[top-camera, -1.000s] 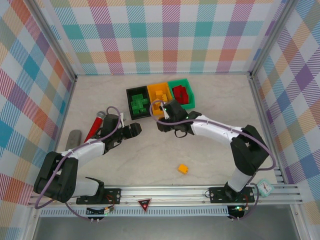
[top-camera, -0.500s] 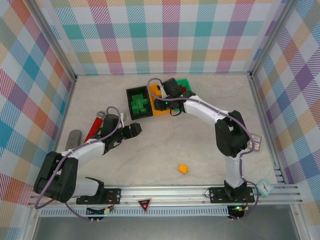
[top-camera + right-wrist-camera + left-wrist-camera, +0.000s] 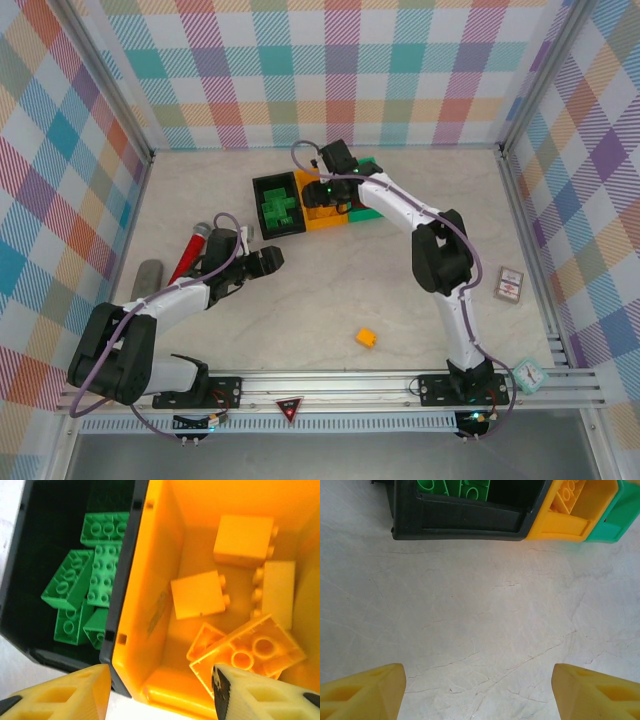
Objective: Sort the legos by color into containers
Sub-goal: Place the lego in the container.
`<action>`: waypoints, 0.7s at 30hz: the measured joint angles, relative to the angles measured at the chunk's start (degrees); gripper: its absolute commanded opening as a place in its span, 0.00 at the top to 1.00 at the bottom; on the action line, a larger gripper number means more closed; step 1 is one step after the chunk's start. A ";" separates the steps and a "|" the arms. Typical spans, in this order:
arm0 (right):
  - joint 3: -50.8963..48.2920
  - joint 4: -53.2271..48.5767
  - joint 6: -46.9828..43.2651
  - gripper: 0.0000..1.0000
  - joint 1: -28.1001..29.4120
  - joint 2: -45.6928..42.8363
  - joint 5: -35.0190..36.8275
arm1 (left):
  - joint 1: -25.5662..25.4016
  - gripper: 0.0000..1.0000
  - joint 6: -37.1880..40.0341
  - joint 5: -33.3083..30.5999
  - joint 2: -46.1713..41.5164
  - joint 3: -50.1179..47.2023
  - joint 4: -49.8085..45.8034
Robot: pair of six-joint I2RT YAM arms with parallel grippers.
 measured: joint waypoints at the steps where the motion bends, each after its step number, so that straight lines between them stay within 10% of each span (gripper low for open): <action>1: -1.86 0.20 -0.02 0.43 0.09 -0.66 -0.42 | 0.00 0.23 0.00 0.00 0.00 0.00 0.00; 21: -46.60 11.39 -0.26 0.40 2.12 -35.65 5.62 | -3.61 0.23 -0.22 0.66 2.16 0.13 2.67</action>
